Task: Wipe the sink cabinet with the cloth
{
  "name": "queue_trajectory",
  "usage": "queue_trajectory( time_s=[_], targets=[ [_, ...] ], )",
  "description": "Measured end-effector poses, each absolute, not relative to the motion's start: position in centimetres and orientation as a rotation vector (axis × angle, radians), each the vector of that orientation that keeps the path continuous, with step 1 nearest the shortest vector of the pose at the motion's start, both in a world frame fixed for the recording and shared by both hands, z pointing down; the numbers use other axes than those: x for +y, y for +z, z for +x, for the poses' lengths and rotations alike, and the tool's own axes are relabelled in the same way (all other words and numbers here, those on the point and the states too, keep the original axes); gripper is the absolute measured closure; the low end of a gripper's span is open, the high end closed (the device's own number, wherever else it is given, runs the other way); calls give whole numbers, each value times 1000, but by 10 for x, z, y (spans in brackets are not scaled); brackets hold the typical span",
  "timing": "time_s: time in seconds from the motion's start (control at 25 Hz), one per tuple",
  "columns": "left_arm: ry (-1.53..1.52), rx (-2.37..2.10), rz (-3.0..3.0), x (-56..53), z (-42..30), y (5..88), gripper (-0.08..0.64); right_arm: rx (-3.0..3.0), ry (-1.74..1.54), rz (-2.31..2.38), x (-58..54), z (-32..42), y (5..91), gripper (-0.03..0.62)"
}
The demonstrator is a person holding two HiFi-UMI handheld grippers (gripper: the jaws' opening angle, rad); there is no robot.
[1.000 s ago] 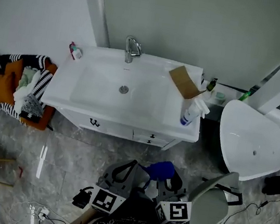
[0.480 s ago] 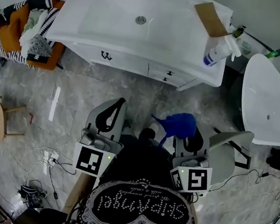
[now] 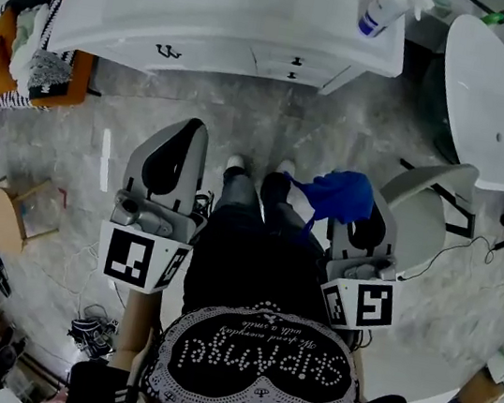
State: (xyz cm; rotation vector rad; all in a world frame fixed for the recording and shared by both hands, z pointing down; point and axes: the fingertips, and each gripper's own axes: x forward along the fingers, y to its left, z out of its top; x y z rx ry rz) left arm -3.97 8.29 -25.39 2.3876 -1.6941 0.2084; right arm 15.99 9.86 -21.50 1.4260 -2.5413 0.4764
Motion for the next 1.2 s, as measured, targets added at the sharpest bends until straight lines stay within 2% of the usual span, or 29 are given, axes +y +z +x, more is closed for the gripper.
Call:
queue_trajectory(
  time_s=[0.2, 0.48, 1.2],
  targets=[
    [193, -1645, 2464, 85, -42, -259, 557, -2491, 502, 1519, 117, 167, -210, 476],
    [202, -1488, 2543, 121, -70, -262, 557, -2453, 517, 1611, 167, 130, -219, 476],
    [164, -1472, 2585, 186, -103, -277, 557, -2439, 505, 1657, 238, 93, -220, 477]
  ],
)
